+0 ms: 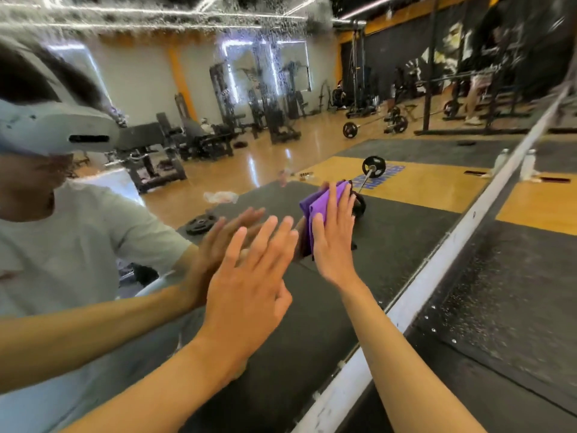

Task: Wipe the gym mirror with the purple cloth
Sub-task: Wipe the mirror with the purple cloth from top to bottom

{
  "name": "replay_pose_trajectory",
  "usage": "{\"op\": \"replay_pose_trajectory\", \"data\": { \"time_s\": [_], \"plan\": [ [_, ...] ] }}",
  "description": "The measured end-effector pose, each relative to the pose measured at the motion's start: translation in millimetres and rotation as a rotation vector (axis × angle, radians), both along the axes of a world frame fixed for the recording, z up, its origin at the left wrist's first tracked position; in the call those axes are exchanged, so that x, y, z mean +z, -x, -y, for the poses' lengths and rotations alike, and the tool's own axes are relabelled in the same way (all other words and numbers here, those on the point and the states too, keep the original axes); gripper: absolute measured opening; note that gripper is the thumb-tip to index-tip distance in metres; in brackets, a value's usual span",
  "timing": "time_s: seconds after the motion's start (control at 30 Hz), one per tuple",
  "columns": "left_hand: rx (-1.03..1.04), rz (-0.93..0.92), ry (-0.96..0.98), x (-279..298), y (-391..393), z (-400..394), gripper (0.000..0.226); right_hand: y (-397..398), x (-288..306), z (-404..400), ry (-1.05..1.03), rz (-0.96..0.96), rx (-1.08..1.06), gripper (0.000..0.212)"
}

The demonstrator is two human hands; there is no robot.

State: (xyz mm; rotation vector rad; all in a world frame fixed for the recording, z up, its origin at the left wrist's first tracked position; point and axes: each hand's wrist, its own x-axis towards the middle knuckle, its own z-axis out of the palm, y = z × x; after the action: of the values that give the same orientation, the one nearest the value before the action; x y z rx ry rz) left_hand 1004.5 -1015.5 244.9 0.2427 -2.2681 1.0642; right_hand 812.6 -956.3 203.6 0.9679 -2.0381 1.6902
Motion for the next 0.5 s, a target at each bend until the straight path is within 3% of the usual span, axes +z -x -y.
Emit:
{"op": "replay_pose_trajectory", "data": {
  "time_s": [0.13,0.27,0.5],
  "plan": [
    [0.032,-0.091,0.025,47.4,18.6,3.1,0.079,4.9,-6.7,5.3,0.117,0.082,-0.054,0.057],
    [0.089,-0.038,0.136,44.8,19.4,20.7,0.078,27.0,-26.9,7.9,0.146,0.254,-0.128,0.066],
    [0.081,-0.072,0.209,43.8,22.4,20.8,0.078,78.0,-75.9,-3.1,0.173,0.465,-0.123,0.059]
  ]
}}
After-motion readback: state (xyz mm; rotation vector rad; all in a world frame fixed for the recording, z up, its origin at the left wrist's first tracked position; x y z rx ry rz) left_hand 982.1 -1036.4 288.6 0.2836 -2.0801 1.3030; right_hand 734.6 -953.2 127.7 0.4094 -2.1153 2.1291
